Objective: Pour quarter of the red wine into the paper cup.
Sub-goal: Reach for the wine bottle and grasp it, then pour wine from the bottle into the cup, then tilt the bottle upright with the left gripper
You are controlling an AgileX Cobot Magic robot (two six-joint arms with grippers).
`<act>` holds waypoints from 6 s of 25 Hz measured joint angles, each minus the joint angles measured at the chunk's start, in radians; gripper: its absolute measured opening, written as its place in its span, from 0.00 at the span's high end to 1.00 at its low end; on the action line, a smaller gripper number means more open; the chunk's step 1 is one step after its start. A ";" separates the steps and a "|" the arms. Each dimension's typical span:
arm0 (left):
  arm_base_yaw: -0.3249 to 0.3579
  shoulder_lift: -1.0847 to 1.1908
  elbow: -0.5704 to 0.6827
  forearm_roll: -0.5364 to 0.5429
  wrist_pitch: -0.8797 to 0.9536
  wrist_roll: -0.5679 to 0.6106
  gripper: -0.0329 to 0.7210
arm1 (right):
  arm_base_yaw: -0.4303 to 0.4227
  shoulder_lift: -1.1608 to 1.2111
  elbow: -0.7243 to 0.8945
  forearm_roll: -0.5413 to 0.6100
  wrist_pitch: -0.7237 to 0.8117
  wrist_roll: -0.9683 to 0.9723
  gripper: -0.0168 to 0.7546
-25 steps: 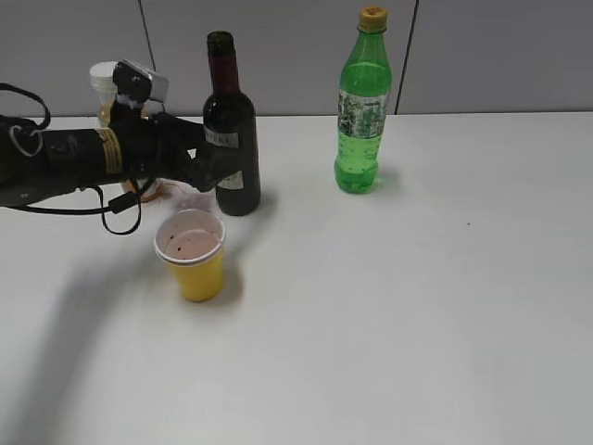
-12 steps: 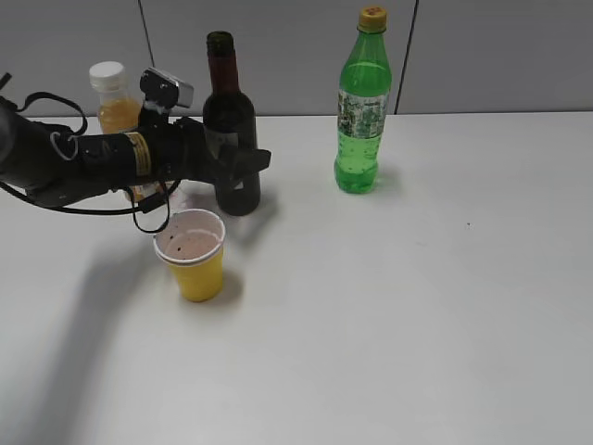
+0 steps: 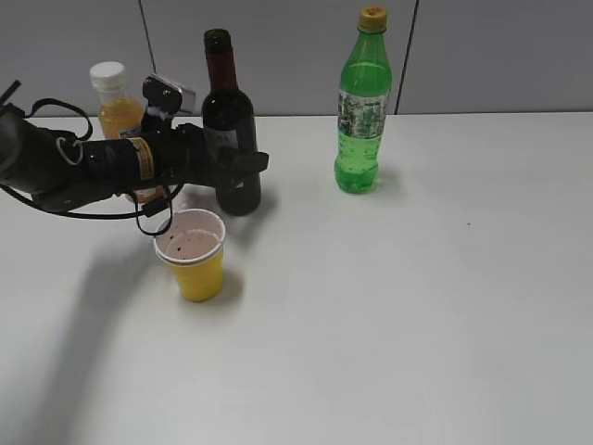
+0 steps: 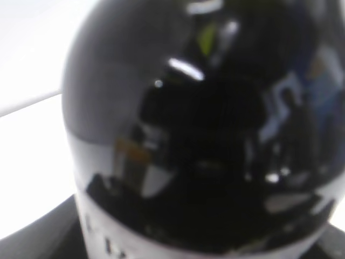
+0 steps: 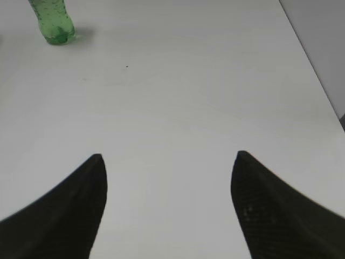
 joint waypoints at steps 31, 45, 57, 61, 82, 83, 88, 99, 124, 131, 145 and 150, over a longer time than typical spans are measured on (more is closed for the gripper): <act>0.007 -0.570 0.275 0.131 0.273 -0.103 0.25 | 0.000 0.000 0.000 0.000 0.000 0.000 0.27; 0.129 -0.889 0.543 0.134 0.587 -0.027 0.25 | 0.000 0.000 0.000 0.000 0.000 0.000 0.27; 0.147 -0.915 0.645 0.235 0.867 0.084 0.25 | 0.000 0.000 0.000 0.000 0.000 0.000 0.27; 0.149 -0.915 0.645 0.273 0.907 0.084 0.25 | 0.000 0.000 0.000 0.000 0.000 0.000 0.27; -0.053 -0.915 0.645 0.770 1.254 -0.320 0.25 | 0.000 0.000 0.000 0.000 0.000 0.000 0.27; -0.059 -0.915 0.645 0.799 1.263 -0.335 0.25 | 0.000 0.000 0.000 0.000 0.000 0.000 0.27; -0.077 -0.906 0.664 0.832 1.307 -0.394 0.25 | 0.000 0.000 0.000 0.000 0.000 0.000 0.27; -0.227 -0.820 0.723 0.831 1.564 -0.468 0.25 | 0.000 0.000 0.000 0.000 0.000 0.000 0.27; -0.408 -0.682 0.787 0.832 1.806 -0.523 0.25 | 0.000 0.000 0.000 0.000 0.000 0.000 0.27; -0.410 -0.647 0.736 0.832 1.810 -0.523 0.25 | 0.000 0.000 0.000 0.000 0.000 0.000 0.27; -0.457 -0.597 0.713 0.832 1.844 -0.455 0.25 | 0.000 0.000 0.000 0.000 0.000 0.000 0.27; -0.459 -0.582 0.712 0.832 1.863 -0.432 0.25 | 0.000 0.000 0.000 0.000 0.000 0.000 0.27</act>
